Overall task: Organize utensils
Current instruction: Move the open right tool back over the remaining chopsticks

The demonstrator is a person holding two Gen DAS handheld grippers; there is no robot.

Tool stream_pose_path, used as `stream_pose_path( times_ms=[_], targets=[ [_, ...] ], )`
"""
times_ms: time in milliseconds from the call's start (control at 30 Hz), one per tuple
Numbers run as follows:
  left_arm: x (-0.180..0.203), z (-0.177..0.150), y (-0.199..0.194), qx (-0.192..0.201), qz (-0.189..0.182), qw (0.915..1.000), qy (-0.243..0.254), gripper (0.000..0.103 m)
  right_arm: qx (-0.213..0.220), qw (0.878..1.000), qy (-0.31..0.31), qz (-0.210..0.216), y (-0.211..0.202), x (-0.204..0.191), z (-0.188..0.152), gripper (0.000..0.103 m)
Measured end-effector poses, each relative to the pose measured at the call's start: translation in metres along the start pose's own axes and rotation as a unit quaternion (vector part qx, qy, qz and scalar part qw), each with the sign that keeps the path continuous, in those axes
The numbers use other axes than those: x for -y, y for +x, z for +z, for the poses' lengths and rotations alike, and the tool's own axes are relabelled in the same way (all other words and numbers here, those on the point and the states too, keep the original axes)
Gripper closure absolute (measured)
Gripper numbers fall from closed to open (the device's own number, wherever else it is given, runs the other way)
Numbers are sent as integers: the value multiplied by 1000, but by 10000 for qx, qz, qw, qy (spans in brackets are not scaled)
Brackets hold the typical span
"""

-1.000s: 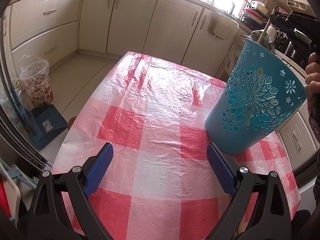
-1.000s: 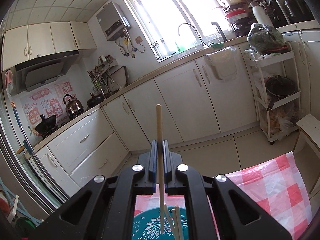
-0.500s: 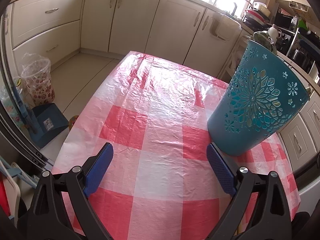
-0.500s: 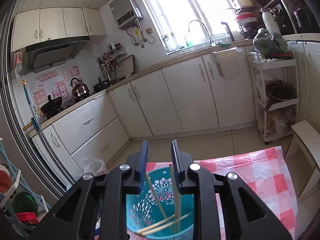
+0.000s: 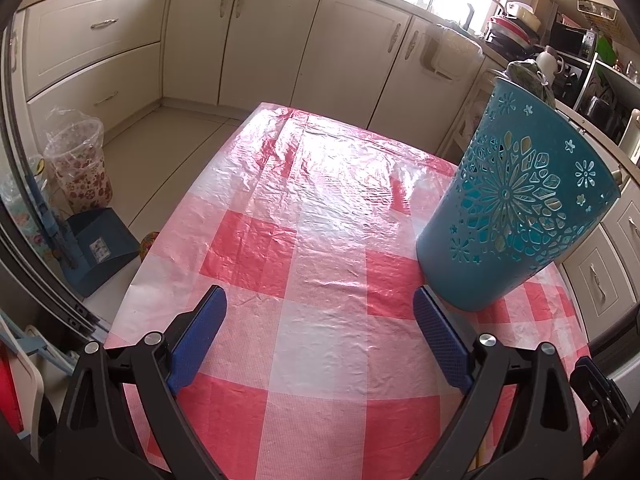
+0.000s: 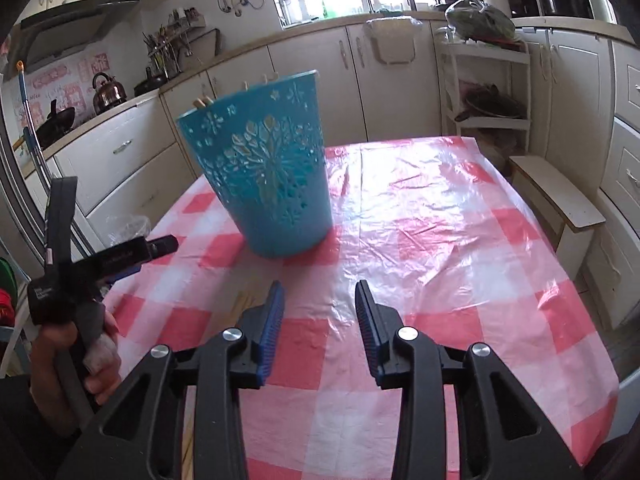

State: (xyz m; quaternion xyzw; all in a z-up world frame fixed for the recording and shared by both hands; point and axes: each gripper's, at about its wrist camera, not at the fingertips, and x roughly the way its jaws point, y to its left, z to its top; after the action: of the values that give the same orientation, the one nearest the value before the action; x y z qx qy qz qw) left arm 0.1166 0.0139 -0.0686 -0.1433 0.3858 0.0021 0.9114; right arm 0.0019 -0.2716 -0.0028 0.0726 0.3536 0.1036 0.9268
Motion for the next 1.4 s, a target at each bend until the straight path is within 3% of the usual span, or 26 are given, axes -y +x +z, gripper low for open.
stream_pose_path(
  times_ms=[133,800,1200,1400],
  targets=[
    [0,0,-1,8,59,10000,-2,12,198,9998,-24,-35,-1,0,4,66],
    [1,0,-1,9,55,10000,17,12,-263,9993,-250,77,17,-15,-20,66],
    [2,-1,2,-17,71,10000,63,12,-531,9923,-1067,331,24,-57,-33,66],
    [3,-2,2,-30,75,9999,95,12,-659,9918,-1011,424,31,-65,-35,69]
  ],
)
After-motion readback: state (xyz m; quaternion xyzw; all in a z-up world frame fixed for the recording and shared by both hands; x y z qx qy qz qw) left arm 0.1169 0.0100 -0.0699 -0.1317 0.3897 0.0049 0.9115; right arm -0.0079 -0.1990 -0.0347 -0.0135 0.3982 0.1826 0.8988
